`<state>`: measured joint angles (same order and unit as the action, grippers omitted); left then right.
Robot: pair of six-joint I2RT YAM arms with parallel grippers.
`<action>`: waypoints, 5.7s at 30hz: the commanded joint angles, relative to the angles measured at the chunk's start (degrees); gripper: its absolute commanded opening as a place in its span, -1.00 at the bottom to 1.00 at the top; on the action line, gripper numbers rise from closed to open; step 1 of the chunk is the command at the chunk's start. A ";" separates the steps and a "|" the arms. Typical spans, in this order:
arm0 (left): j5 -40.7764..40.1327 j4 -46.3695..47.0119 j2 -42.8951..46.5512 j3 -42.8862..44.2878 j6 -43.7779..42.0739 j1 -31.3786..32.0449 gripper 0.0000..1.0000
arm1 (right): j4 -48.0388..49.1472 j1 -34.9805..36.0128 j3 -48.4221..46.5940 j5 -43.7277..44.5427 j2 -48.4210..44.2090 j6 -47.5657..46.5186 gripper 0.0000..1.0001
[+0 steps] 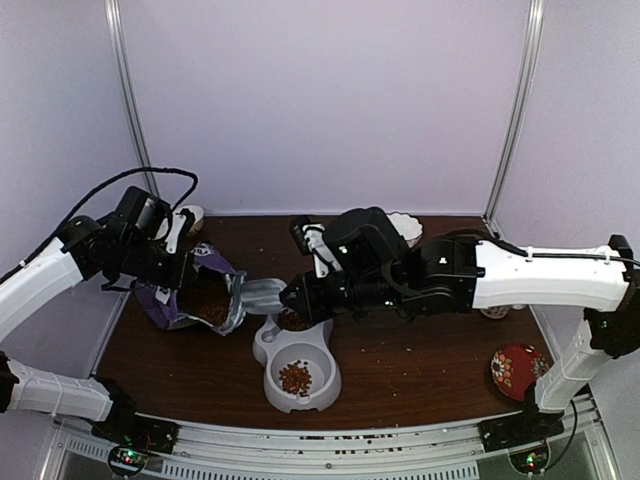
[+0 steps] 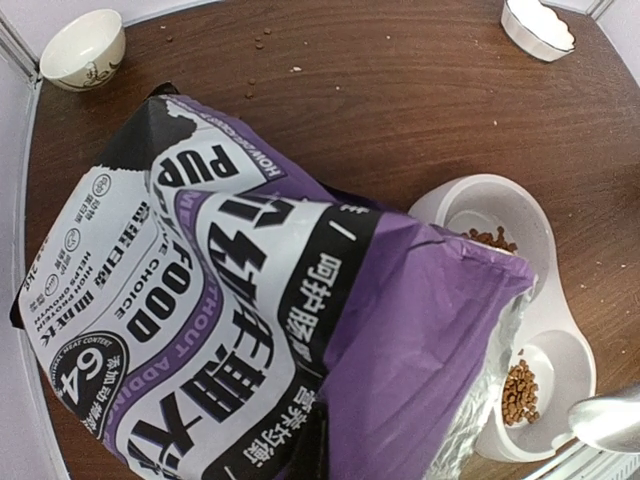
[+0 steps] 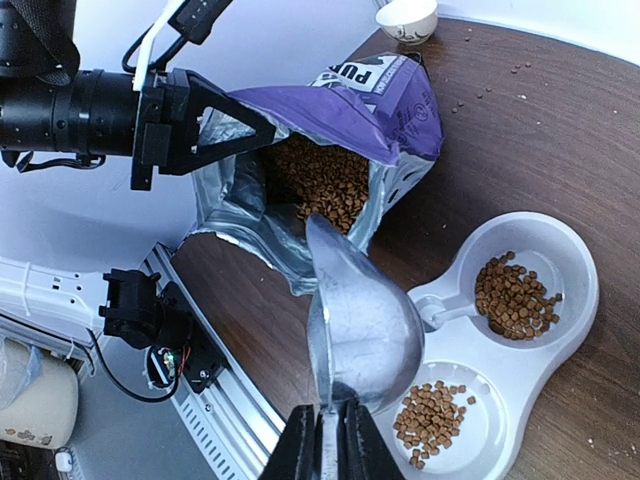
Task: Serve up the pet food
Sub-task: Insert the spatula into the pet food bag, then collect the pet food from the pet food bag.
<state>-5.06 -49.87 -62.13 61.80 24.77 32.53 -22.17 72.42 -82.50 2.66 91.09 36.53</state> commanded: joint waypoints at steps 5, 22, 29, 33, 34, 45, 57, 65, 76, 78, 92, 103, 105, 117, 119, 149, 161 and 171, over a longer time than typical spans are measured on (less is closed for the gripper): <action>6.67 5.39 -1.76 5.35 3.27 0.48 -1.00 | 4.18 0.39 -8.28 -1.94 7.14 -4.13 -1.00; 8.37 5.57 -1.17 4.86 4.49 1.05 -1.00 | 4.51 0.35 -25.91 6.31 29.01 -9.28 -1.00; 11.15 6.06 -1.18 4.42 5.27 1.10 -1.00 | 3.81 0.24 -35.50 11.69 38.80 -9.20 -1.00; 11.61 6.06 -1.17 3.89 5.57 1.10 -1.00 | 2.96 -0.23 -40.60 13.63 43.19 -8.95 -1.00; 11.67 6.09 -1.17 3.81 5.63 1.05 -1.00 | 2.70 -0.37 -41.36 13.80 44.15 -8.73 -1.00; 15.01 6.74 -1.82 3.72 6.27 1.04 -1.00 | -2.59 -1.42 -49.38 13.00 53.02 -5.37 -1.00; 16.12 7.74 -2.29 3.23 6.71 1.13 -1.00 | -3.94 -1.61 -52.70 4.36 58.20 -0.83 -1.00; 15.57 7.76 -2.56 3.65 6.55 1.15 -1.00 | -3.26 -2.14 -52.63 -1.06 57.38 0.47 -1.00; 15.22 7.76 -2.74 3.99 6.50 1.14 -1.00 | -0.24 -2.49 -49.75 -9.42 56.07 7.68 -1.00; 15.19 7.77 -2.65 3.94 6.51 1.13 -1.00 | 0.59 -2.58 -49.46 -10.36 55.88 8.51 -1.00; 13.30 7.70 -1.39 2.29 6.46 1.16 -1.00 | 18.61 -3.87 -33.58 -13.46 47.82 18.34 -1.00; 12.63 7.41 -0.60 1.29 6.46 1.13 -1.00 | 27.91 -4.68 -23.68 -11.08 41.65 22.46 -1.00; 12.54 7.41 -0.46 1.07 6.46 1.14 -1.00 | 29.64 -4.92 -22.36 -11.28 40.96 23.41 -1.00; 11.26 6.73 0.44 0.15 6.45 1.12 -1.00 | 36.21 -5.72 -17.12 -12.17 37.18 26.22 -1.00; 11.02 6.59 0.59 0.06 6.49 1.13 -1.00 | 36.56 -5.88 -16.47 -12.05 36.47 26.16 -1.00; 9.02 5.60 1.97 -1.21 6.55 1.15 -1.00 | 37.34 -7.28 -9.70 -10.01 28.34 23.00 -1.00; 7.48 5.32 2.51 -1.51 6.44 1.12 -1.00 | 38.96 -7.73 -6.21 -9.80 25.29 23.25 -1.00; 6.72 5.30 2.30 -1.61 6.29 1.13 -1.00 | 39.83 -8.24 -2.91 -9.26 22.16 23.27 -1.00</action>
<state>1.91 -48.01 -61.39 59.77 30.59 33.30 14.37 64.88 -86.46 -8.49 117.45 60.18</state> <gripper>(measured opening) 0.019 0.115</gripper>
